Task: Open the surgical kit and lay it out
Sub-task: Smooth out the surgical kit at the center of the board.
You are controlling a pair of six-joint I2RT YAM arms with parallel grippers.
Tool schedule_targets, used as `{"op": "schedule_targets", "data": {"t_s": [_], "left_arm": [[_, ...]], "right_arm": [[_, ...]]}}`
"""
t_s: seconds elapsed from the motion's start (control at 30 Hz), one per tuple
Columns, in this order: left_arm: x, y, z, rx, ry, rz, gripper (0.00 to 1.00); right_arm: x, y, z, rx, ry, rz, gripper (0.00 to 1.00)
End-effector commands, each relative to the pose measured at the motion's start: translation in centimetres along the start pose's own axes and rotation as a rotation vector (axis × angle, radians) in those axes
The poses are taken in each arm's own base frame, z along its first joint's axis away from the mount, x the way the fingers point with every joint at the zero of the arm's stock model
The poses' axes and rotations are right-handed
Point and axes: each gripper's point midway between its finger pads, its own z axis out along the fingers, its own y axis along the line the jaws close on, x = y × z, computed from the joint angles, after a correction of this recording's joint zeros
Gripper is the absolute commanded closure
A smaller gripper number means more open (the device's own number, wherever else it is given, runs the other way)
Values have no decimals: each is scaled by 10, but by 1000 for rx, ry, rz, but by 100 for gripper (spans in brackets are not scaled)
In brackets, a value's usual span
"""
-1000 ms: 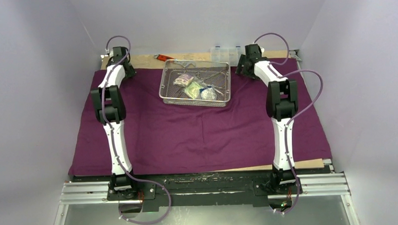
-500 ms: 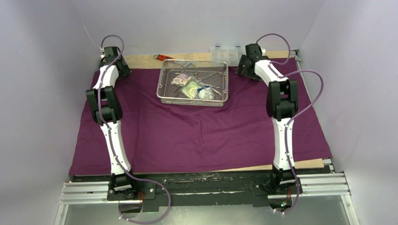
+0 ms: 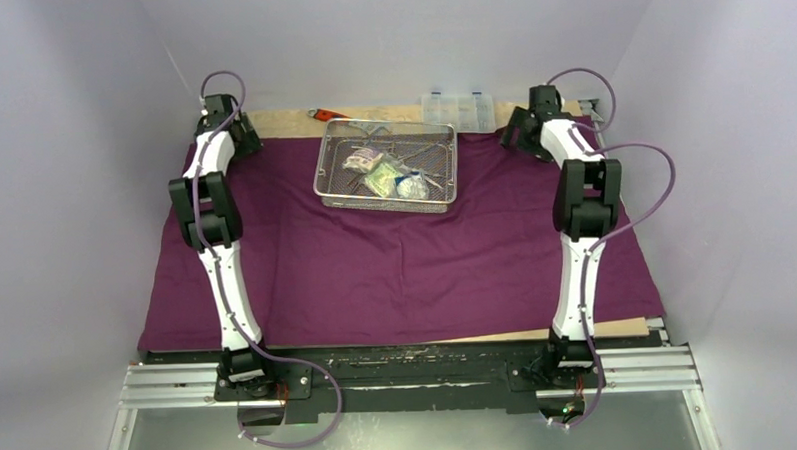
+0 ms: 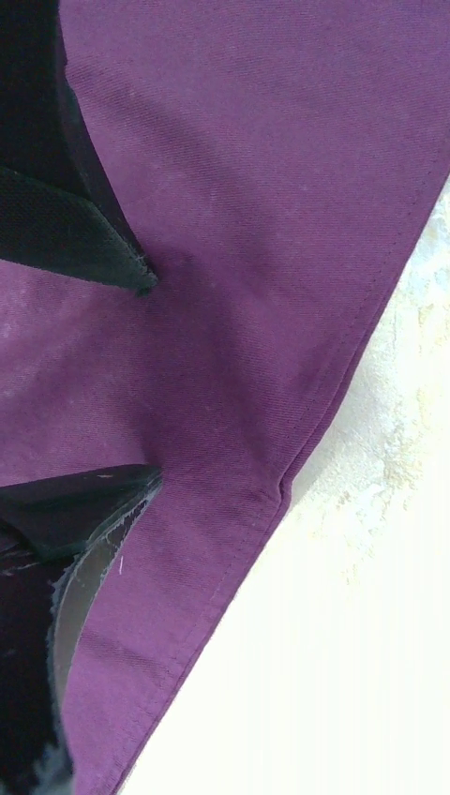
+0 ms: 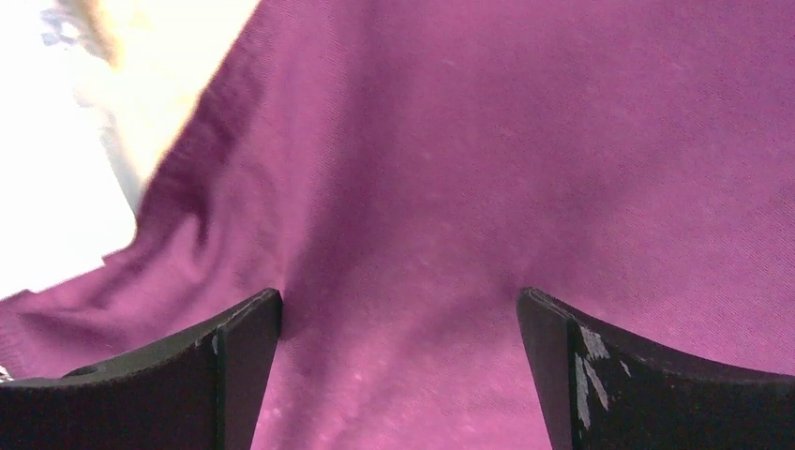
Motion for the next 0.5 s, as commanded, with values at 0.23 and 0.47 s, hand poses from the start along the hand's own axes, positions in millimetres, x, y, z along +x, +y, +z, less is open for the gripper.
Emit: {"op": "schedule_targets", "data": {"t_s": [0.23,0.47], "left_arm": [[2,23,-45,-66,-21,-41,36],[35,45,-39,-161,13,-67,37]], "right_arm": [[20,-63,-55,179,-20,80,17],[67,-94,-53,258,71,77,16]]}}
